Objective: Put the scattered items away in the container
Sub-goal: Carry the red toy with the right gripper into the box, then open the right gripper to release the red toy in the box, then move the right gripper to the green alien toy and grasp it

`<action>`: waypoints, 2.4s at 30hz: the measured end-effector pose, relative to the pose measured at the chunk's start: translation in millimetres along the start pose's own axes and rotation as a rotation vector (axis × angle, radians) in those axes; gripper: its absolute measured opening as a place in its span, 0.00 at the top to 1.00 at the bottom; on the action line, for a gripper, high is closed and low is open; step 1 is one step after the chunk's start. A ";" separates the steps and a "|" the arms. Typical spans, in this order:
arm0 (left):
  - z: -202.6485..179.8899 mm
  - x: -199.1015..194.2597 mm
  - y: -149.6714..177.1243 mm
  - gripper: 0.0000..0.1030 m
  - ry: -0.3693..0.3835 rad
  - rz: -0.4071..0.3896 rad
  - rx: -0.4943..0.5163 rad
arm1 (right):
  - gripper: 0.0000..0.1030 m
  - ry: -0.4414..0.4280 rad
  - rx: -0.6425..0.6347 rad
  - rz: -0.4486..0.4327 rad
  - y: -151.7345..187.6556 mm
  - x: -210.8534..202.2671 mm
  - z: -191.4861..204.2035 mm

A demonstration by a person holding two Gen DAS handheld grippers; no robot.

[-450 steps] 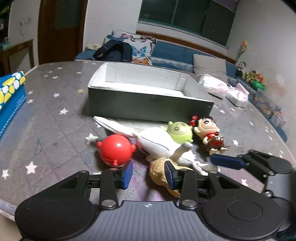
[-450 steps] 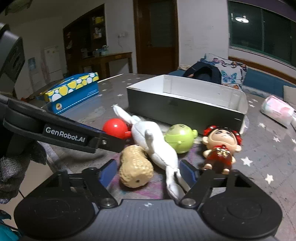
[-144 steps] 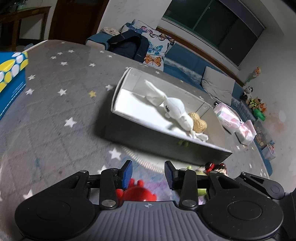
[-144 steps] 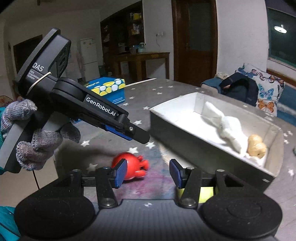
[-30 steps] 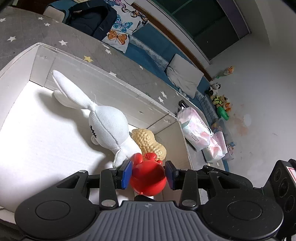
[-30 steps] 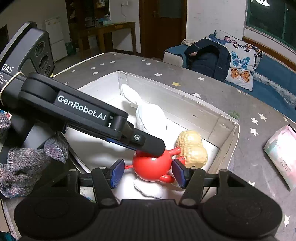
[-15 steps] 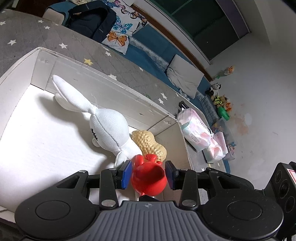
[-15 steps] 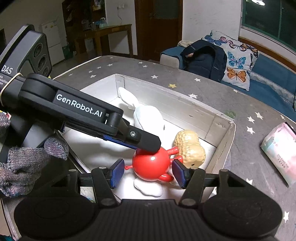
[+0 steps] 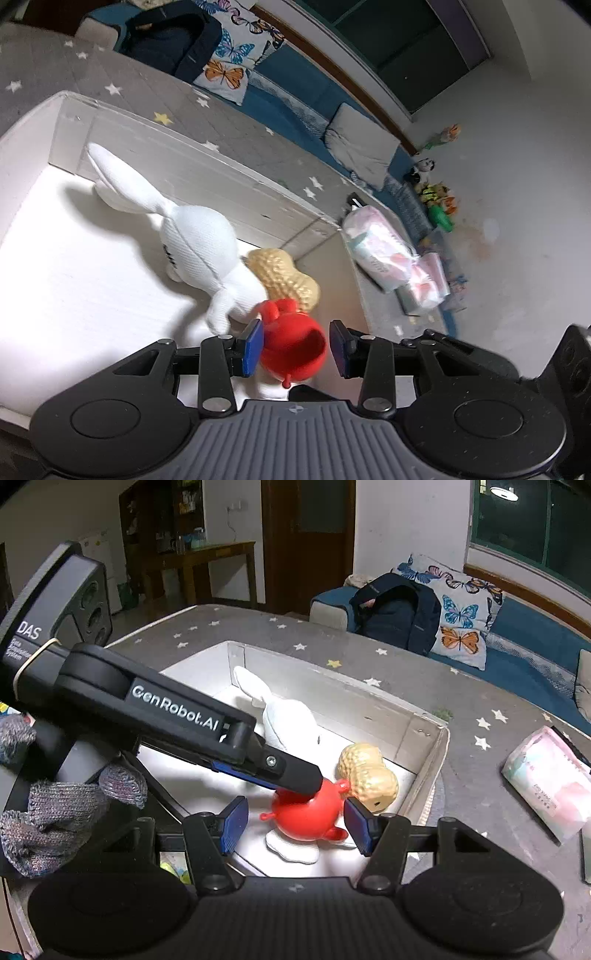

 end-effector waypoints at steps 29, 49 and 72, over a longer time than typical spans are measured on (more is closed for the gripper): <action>-23.3 -38.0 41.1 0.60 -0.087 -0.051 0.106 | 0.26 0.024 0.071 -0.228 56.8 -75.4 26.8; -19.6 -98.9 96.7 0.60 -0.148 -0.165 0.191 | 0.00 0.023 0.054 -0.322 86.1 -93.4 65.9; 7.4 -88.4 123.9 0.60 -0.151 -0.085 0.120 | 0.09 -0.052 -0.047 -0.165 90.9 -41.2 118.8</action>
Point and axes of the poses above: each gripper's, at about its wrist camera, not at the fingertips, and x roughly the way its jaws point, z to its left, y to its underside, the point moved 4 cm from there along x, roughly the way its jaws point, and after that the axes turned 11 degrees about z, right-handed, at the moved point
